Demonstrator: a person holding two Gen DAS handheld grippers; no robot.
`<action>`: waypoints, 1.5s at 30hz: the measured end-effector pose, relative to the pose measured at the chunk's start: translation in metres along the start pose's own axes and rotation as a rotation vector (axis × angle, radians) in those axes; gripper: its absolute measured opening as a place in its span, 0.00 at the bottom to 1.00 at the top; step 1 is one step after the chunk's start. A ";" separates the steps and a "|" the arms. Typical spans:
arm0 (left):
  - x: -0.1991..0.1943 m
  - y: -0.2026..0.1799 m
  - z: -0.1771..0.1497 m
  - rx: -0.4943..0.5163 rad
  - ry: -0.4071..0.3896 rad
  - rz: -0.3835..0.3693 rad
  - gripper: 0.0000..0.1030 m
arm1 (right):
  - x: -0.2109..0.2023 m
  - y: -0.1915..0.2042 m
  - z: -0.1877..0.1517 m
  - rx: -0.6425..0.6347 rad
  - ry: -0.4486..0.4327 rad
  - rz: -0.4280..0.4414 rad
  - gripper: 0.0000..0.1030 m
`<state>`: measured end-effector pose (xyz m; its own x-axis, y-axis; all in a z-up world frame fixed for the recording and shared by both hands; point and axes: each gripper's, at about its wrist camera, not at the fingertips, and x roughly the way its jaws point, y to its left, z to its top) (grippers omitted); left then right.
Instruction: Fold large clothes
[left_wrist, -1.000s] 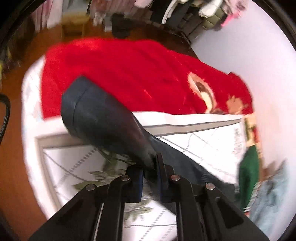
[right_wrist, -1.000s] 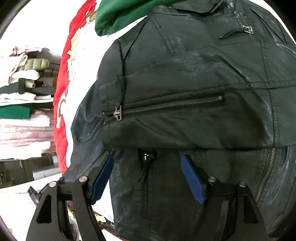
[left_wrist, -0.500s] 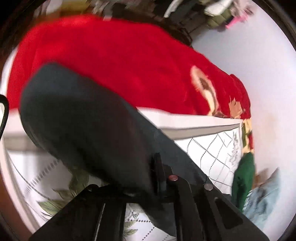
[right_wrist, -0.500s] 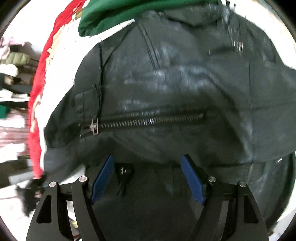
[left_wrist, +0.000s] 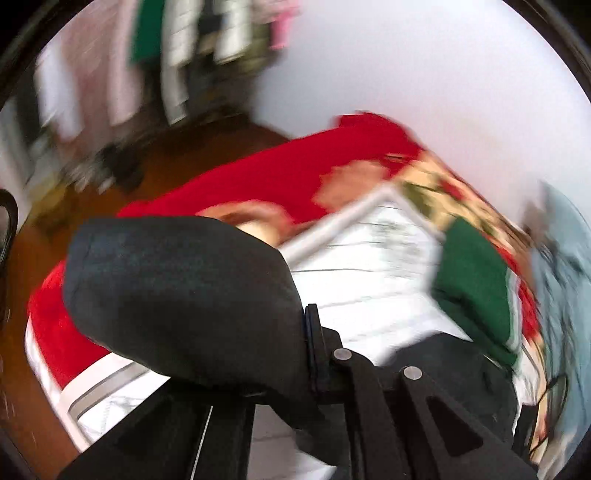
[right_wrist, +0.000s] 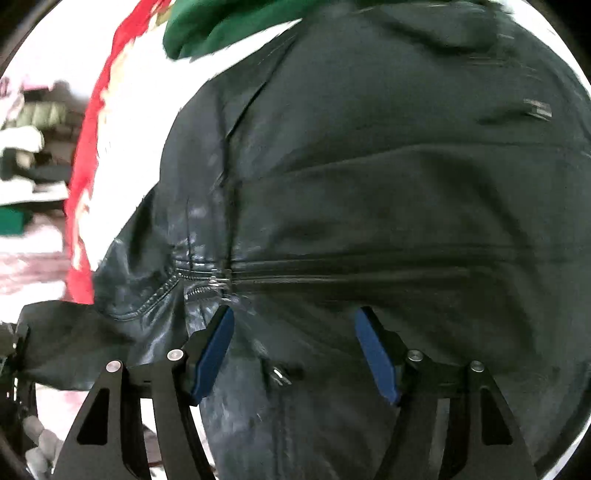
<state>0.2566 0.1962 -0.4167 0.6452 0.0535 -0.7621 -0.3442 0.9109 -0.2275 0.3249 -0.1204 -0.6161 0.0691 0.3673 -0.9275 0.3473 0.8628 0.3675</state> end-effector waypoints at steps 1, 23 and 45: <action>-0.007 -0.026 -0.002 0.058 0.000 -0.017 0.03 | -0.011 -0.009 -0.001 0.004 -0.016 0.001 0.68; 0.039 -0.333 -0.221 0.641 0.527 -0.309 0.87 | -0.152 -0.312 -0.047 0.317 -0.144 -0.094 0.73; 0.121 -0.165 -0.145 0.404 0.434 0.236 1.00 | -0.143 -0.215 -0.002 0.159 -0.267 -0.149 0.12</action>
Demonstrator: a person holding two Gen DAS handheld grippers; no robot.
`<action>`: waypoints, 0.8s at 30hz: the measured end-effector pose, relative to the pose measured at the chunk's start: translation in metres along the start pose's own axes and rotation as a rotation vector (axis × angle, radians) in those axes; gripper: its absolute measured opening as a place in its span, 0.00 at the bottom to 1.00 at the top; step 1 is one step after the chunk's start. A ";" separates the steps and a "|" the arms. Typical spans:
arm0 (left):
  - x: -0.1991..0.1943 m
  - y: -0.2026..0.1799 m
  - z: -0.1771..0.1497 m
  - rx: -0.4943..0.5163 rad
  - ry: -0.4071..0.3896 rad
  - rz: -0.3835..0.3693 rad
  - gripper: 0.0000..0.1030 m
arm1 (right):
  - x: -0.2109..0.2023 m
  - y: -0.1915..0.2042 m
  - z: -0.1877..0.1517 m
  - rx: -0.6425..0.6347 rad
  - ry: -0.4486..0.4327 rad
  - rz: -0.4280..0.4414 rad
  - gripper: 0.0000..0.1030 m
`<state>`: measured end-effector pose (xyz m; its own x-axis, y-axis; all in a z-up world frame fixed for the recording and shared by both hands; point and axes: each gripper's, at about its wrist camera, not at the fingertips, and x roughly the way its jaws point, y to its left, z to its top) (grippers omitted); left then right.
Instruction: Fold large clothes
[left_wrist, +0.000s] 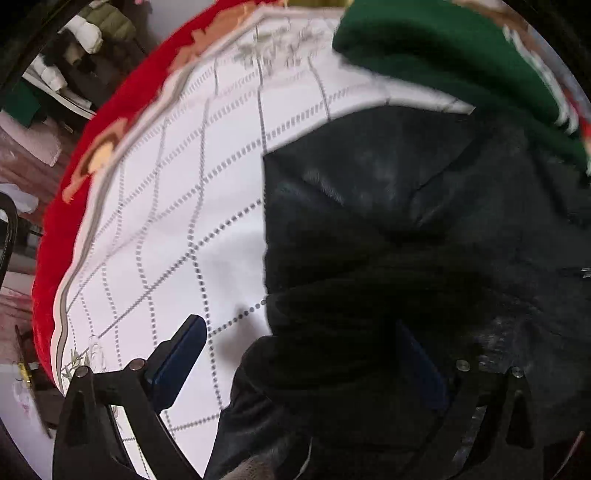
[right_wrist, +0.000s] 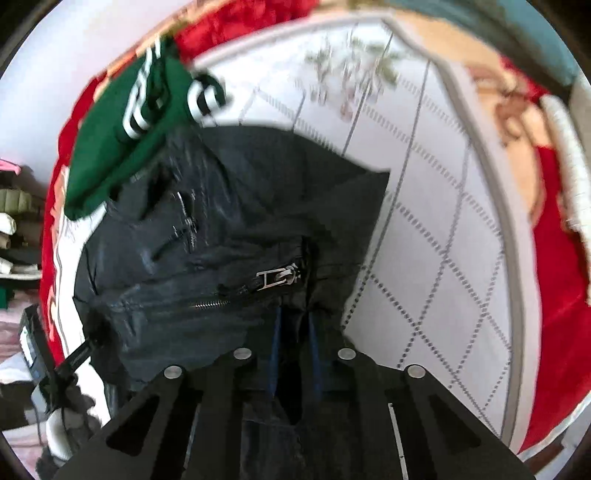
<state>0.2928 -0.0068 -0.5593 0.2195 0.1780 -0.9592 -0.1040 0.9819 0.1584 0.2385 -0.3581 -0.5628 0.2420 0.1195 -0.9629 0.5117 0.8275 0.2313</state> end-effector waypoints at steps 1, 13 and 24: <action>-0.008 0.003 -0.004 -0.008 -0.014 -0.002 1.00 | -0.006 0.000 -0.003 0.002 -0.030 -0.014 0.12; 0.005 0.035 -0.069 0.016 0.062 0.078 1.00 | -0.011 -0.062 -0.005 0.099 0.099 0.083 0.64; 0.022 0.048 -0.048 -0.007 0.046 0.125 1.00 | 0.056 -0.026 -0.041 -0.199 0.301 -0.016 0.64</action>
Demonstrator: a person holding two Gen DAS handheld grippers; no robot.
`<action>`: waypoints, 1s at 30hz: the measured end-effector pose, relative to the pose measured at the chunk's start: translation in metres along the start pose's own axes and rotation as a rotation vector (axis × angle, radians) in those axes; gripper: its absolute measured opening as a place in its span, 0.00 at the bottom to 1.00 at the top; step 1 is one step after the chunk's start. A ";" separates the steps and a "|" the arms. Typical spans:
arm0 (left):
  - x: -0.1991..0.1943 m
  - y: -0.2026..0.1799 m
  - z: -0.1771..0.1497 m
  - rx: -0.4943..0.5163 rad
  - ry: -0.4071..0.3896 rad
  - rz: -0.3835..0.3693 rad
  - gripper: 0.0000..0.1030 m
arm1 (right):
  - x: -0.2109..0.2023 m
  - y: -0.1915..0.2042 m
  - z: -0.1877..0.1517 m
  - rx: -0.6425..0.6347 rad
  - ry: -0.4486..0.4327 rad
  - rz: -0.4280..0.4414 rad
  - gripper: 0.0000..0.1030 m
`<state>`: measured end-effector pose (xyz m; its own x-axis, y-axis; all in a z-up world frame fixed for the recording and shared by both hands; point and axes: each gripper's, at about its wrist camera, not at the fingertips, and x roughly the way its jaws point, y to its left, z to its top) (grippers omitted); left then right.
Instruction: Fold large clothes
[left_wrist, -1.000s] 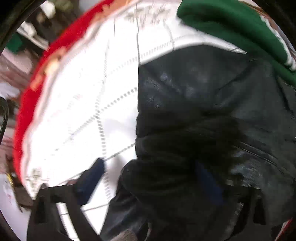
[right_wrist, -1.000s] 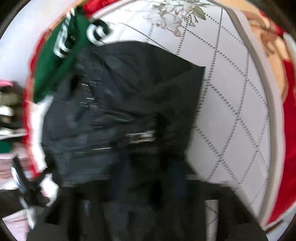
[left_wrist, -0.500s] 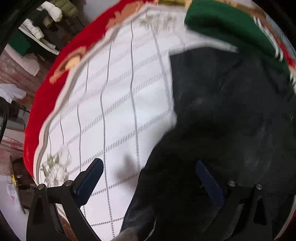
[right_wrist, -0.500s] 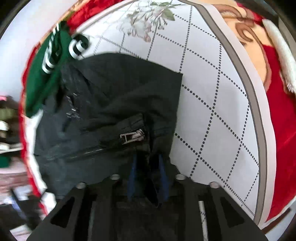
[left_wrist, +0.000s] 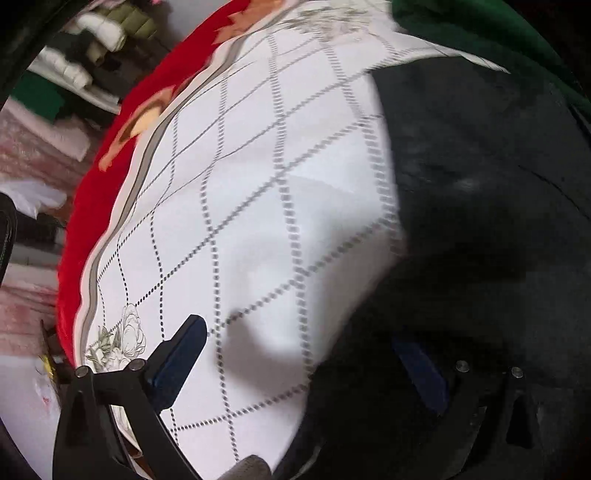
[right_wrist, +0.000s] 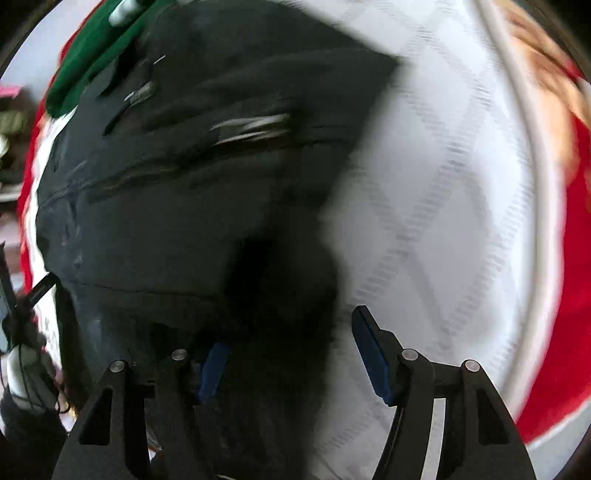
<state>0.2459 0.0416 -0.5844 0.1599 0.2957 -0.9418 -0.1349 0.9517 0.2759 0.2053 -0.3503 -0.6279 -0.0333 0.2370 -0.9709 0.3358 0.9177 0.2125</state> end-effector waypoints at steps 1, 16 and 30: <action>0.004 0.008 0.001 -0.024 0.014 -0.033 1.00 | 0.004 0.010 0.003 -0.016 -0.008 -0.028 0.64; 0.023 0.046 0.020 0.016 -0.012 0.011 1.00 | -0.001 0.021 0.000 0.111 -0.081 -0.037 0.37; -0.044 0.041 0.000 0.047 -0.084 -0.006 1.00 | -0.048 0.040 -0.020 0.184 -0.048 -0.141 0.81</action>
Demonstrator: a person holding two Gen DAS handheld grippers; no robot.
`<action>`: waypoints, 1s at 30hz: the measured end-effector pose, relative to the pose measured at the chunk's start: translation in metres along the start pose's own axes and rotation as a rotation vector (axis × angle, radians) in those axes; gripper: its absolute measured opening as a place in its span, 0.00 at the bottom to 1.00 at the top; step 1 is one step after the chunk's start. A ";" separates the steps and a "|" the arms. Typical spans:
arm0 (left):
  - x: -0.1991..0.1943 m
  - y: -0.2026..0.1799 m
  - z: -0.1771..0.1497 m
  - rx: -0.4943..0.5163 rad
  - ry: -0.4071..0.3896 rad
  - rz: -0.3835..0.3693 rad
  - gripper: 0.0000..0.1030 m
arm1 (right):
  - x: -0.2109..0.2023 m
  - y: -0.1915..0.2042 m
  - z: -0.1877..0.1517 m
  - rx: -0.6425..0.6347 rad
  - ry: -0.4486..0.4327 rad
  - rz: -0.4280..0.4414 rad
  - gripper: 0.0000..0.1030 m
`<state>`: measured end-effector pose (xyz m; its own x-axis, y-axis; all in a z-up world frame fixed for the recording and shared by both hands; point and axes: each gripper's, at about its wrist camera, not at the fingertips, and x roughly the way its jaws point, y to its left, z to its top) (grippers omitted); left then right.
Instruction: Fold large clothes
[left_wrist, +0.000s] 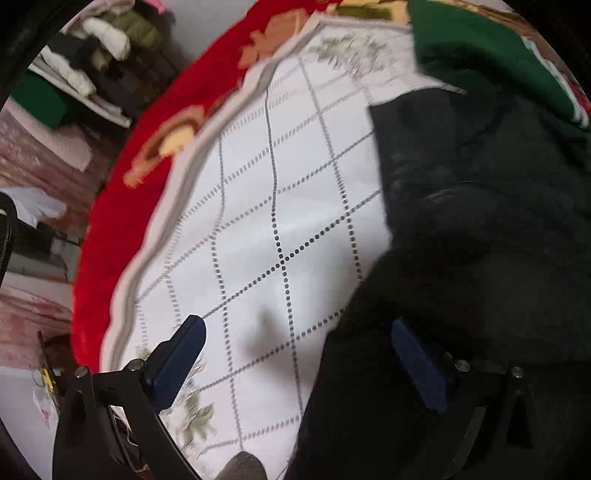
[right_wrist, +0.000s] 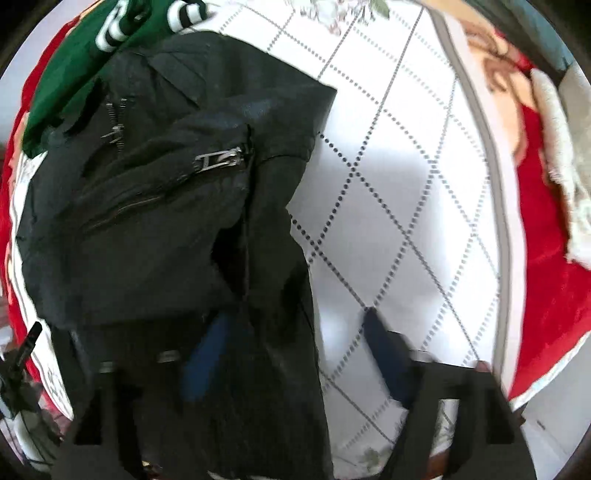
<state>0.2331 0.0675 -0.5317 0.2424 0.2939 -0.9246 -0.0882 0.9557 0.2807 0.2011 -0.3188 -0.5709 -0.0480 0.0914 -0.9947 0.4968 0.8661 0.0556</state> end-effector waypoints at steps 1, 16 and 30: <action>-0.007 0.000 -0.001 0.001 -0.013 0.002 1.00 | -0.007 -0.001 -0.004 -0.010 -0.010 0.004 0.82; -0.103 -0.174 -0.102 0.176 -0.007 0.275 1.00 | -0.010 -0.129 0.011 -0.094 0.122 0.271 0.82; -0.091 -0.328 -0.201 0.298 0.117 0.274 1.00 | 0.001 -0.234 0.045 -0.039 0.206 0.270 0.82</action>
<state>0.0460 -0.2752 -0.5910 0.1356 0.5505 -0.8238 0.1534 0.8098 0.5664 0.1236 -0.5436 -0.5890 -0.0951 0.4139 -0.9053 0.4822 0.8148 0.3219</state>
